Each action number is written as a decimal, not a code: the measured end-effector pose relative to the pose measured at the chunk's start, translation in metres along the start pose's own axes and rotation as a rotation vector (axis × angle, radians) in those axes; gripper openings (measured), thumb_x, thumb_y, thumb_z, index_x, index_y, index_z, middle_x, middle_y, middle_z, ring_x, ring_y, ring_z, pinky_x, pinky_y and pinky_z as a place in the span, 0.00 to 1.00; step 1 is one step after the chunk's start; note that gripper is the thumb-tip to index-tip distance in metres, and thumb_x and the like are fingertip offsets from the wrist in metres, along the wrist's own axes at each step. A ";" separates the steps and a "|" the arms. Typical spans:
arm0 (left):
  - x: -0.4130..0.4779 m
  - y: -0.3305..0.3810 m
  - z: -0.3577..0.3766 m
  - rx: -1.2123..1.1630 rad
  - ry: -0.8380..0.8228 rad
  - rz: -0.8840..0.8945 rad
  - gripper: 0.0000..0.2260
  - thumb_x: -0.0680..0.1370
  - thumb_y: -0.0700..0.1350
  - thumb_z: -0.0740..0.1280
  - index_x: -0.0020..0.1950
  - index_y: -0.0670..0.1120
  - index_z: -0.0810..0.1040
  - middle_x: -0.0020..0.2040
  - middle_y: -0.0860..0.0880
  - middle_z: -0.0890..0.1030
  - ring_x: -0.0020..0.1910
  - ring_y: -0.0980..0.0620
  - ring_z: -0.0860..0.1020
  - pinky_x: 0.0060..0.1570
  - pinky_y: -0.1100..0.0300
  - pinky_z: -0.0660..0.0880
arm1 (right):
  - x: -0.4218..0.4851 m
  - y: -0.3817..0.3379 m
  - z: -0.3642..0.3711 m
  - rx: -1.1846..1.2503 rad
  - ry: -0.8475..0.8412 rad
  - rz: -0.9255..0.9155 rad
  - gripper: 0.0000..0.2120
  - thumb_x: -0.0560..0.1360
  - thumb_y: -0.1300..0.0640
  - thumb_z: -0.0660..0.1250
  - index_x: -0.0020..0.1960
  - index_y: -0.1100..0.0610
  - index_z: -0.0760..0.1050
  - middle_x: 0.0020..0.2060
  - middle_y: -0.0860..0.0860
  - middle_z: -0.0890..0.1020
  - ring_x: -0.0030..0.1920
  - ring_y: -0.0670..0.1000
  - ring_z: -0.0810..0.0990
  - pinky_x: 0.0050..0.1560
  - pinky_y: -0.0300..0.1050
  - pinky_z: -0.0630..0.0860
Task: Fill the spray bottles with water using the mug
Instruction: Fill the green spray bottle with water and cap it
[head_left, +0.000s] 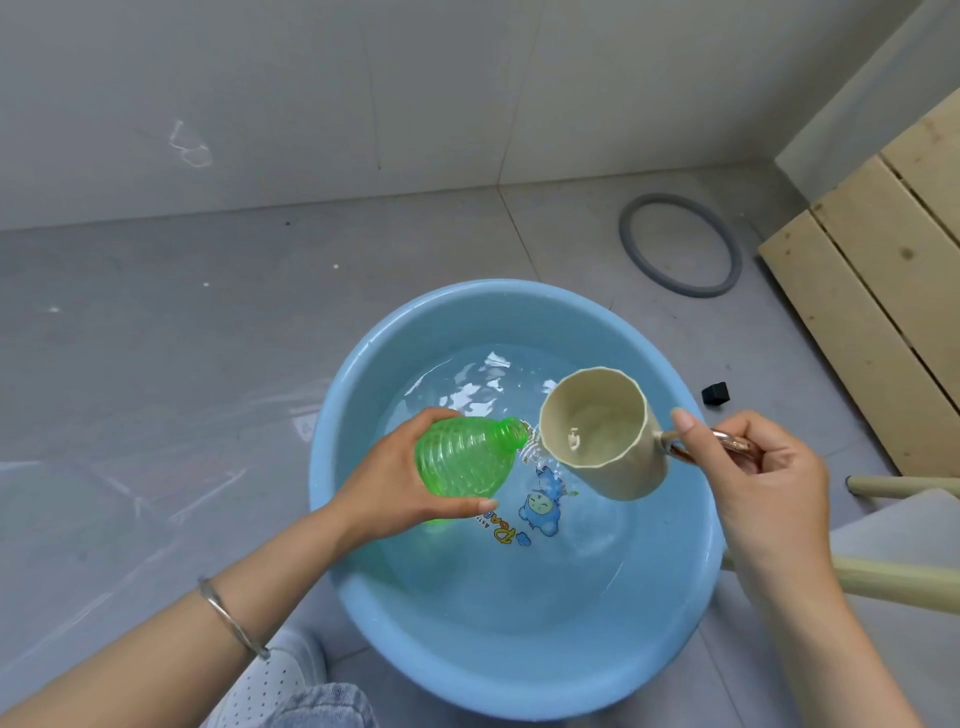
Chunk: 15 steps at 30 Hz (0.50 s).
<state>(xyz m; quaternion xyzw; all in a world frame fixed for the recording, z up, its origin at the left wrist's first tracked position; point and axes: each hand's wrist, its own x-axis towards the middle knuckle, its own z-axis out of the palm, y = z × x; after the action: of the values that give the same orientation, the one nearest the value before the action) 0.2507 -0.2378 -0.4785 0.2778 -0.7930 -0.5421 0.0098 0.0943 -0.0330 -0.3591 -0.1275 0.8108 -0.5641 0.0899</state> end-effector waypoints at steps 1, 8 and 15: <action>0.000 0.000 0.000 -0.001 0.000 0.003 0.43 0.51 0.73 0.75 0.63 0.60 0.71 0.60 0.63 0.77 0.61 0.61 0.74 0.64 0.60 0.70 | -0.001 -0.005 0.000 -0.006 0.000 -0.020 0.18 0.70 0.57 0.73 0.27 0.58 0.69 0.20 0.44 0.70 0.27 0.45 0.63 0.26 0.34 0.60; -0.001 0.002 0.000 -0.014 0.004 0.011 0.40 0.53 0.70 0.76 0.62 0.62 0.71 0.60 0.65 0.76 0.62 0.63 0.73 0.64 0.63 0.69 | -0.009 -0.035 0.008 -0.141 -0.055 -0.233 0.17 0.69 0.62 0.74 0.30 0.66 0.68 0.23 0.46 0.71 0.26 0.42 0.68 0.30 0.27 0.63; -0.001 0.005 -0.001 -0.032 0.007 0.022 0.35 0.54 0.69 0.77 0.58 0.65 0.71 0.56 0.67 0.77 0.58 0.66 0.74 0.58 0.68 0.69 | -0.013 -0.042 0.013 -0.312 -0.072 -0.447 0.16 0.69 0.55 0.72 0.29 0.58 0.68 0.31 0.50 0.72 0.34 0.48 0.68 0.36 0.33 0.66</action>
<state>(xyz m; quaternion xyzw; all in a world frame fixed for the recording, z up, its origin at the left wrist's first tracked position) 0.2504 -0.2371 -0.4734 0.2710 -0.7871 -0.5537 0.0231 0.1145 -0.0542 -0.3241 -0.3356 0.8358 -0.4335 -0.0290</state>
